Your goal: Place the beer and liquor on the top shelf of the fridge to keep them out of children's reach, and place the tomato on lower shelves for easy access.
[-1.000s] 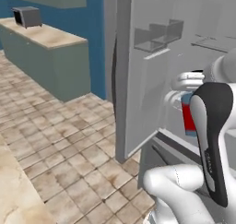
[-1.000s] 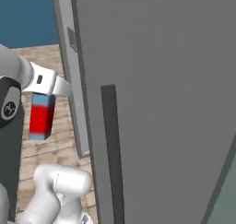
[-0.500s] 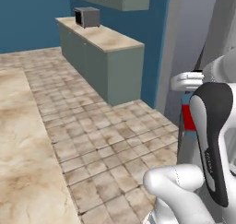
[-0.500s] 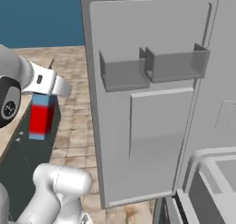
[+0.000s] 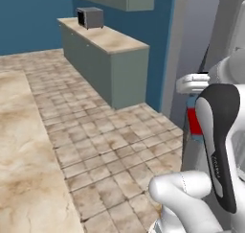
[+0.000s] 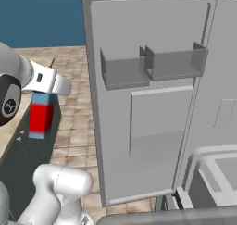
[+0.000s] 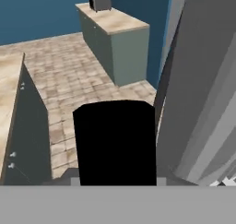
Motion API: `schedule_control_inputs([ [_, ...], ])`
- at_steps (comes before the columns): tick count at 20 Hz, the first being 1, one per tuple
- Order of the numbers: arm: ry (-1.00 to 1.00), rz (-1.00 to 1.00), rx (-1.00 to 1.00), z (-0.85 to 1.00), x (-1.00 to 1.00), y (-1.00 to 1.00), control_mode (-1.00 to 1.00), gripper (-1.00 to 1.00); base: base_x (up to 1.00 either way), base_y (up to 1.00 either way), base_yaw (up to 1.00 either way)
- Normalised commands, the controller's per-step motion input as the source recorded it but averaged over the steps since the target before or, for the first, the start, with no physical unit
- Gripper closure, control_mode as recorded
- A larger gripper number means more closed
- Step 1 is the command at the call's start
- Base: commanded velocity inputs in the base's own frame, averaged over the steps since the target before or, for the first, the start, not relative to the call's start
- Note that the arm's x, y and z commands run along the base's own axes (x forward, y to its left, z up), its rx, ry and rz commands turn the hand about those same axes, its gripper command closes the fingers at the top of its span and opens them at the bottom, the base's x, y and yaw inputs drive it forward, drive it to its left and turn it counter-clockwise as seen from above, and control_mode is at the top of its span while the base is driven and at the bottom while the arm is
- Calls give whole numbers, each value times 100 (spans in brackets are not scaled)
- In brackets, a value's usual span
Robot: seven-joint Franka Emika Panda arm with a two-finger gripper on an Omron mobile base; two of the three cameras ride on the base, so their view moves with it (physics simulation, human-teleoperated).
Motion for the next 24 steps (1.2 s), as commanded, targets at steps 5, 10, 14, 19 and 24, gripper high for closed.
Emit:
schedule_control_inputs([
  [5,0,0,0,0,0,0,100,100,-45,1,-32],
  [10,0,0,0,0,0,0,100,100,0,0,-42],
  [14,0,0,0,0,0,0,100,100,23,0,-57],
  [19,0,0,0,0,0,0,100,100,29,0,-66],
  [24,0,0,0,0,0,0,100,100,25,0,-69],
])
